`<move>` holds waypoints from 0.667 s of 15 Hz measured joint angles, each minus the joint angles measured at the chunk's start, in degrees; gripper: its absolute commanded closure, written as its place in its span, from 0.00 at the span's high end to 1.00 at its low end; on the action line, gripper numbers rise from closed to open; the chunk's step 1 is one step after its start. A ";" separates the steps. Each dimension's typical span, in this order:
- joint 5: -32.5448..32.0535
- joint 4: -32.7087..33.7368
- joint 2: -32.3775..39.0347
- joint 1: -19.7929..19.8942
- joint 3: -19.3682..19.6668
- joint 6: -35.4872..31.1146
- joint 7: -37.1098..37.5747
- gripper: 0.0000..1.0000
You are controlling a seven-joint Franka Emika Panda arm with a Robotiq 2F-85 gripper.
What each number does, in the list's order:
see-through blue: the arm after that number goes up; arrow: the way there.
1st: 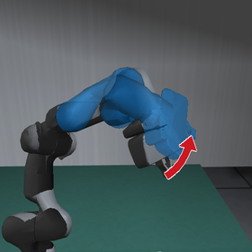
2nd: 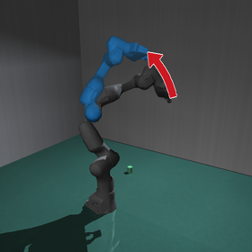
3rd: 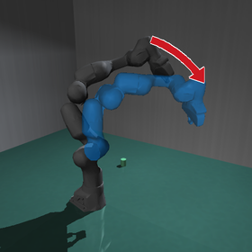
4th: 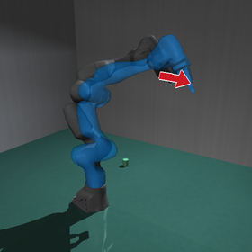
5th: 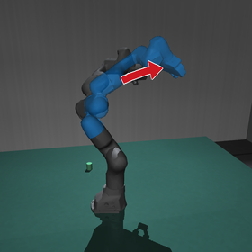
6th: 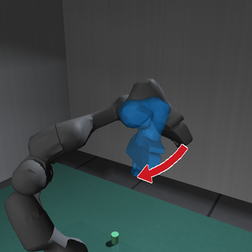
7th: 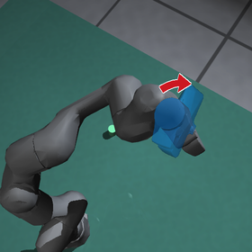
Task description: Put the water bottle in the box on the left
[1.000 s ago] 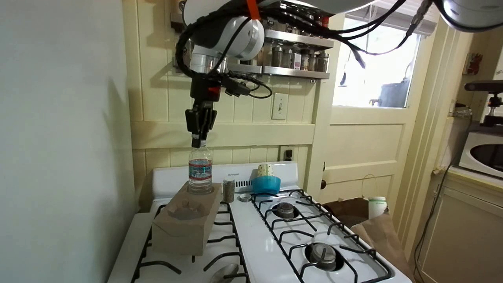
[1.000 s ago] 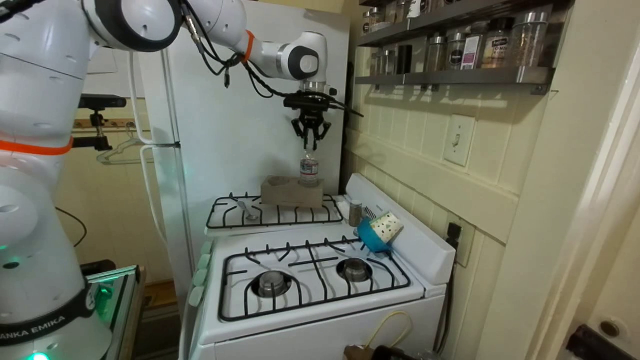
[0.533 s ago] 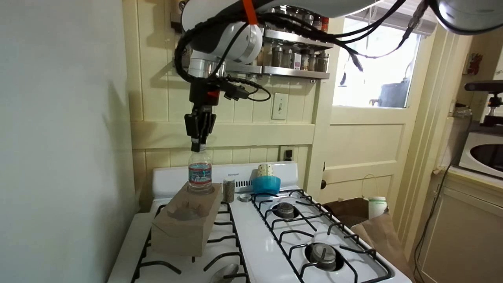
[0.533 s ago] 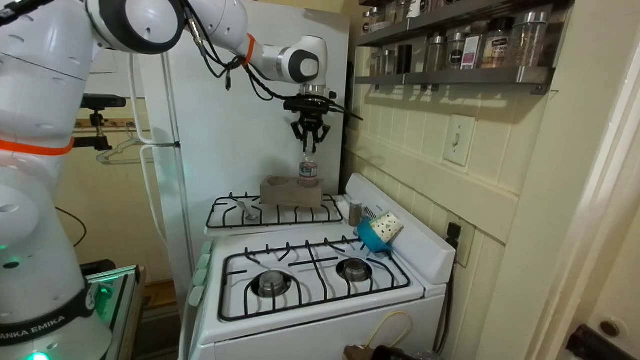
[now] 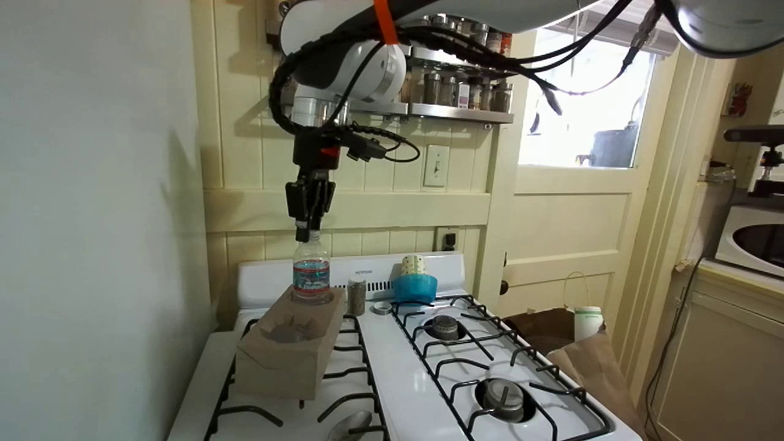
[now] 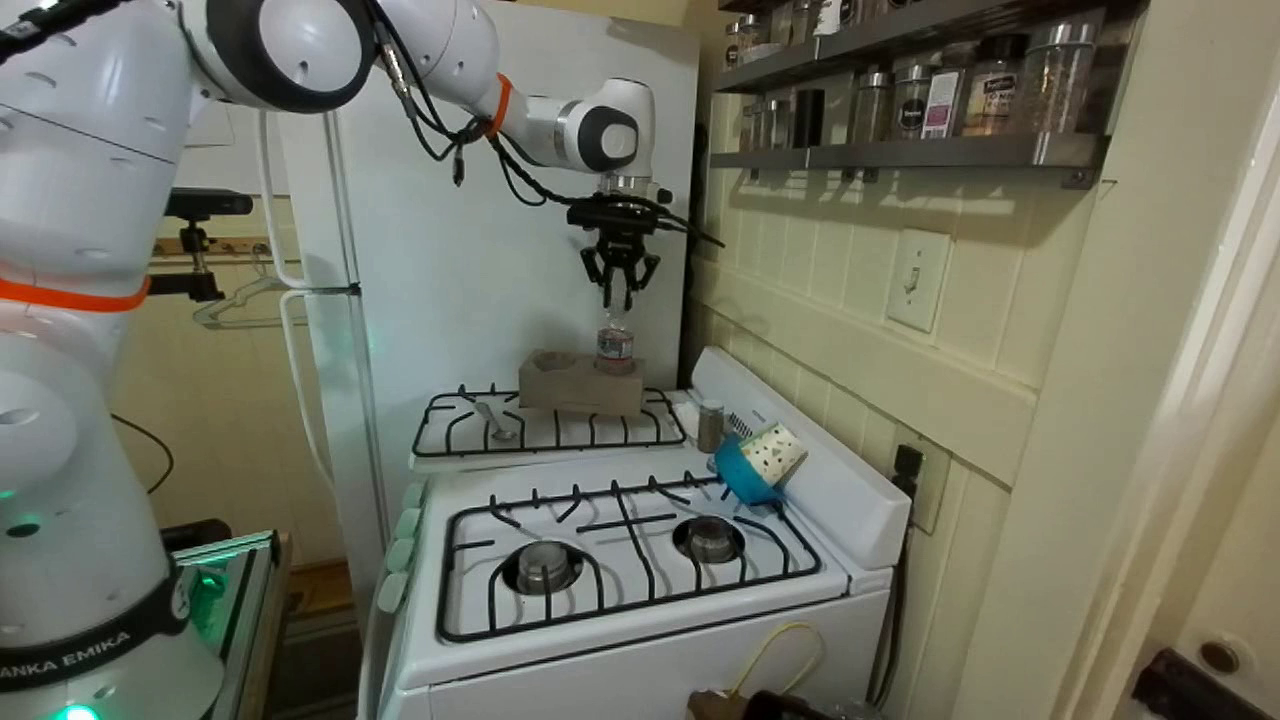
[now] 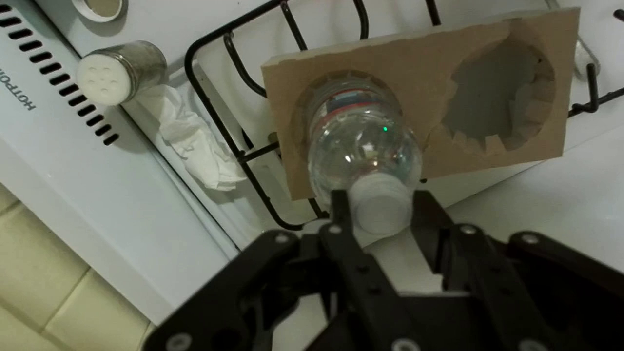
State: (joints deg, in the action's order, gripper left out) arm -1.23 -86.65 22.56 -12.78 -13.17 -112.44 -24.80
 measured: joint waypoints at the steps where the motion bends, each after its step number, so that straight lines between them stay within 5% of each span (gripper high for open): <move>1: 0.00 0.21 0.00 0.00 -0.01 0.00 0.00 0.79; 4: 0.00 1.18 -0.01 0.00 -0.01 0.01 0.00 0.99; 10: -0.02 3.17 -1.40 0.29 0.19 0.71 0.86 1.00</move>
State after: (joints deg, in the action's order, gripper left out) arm -1.25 -83.48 21.16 -12.49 -12.99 -111.72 -23.94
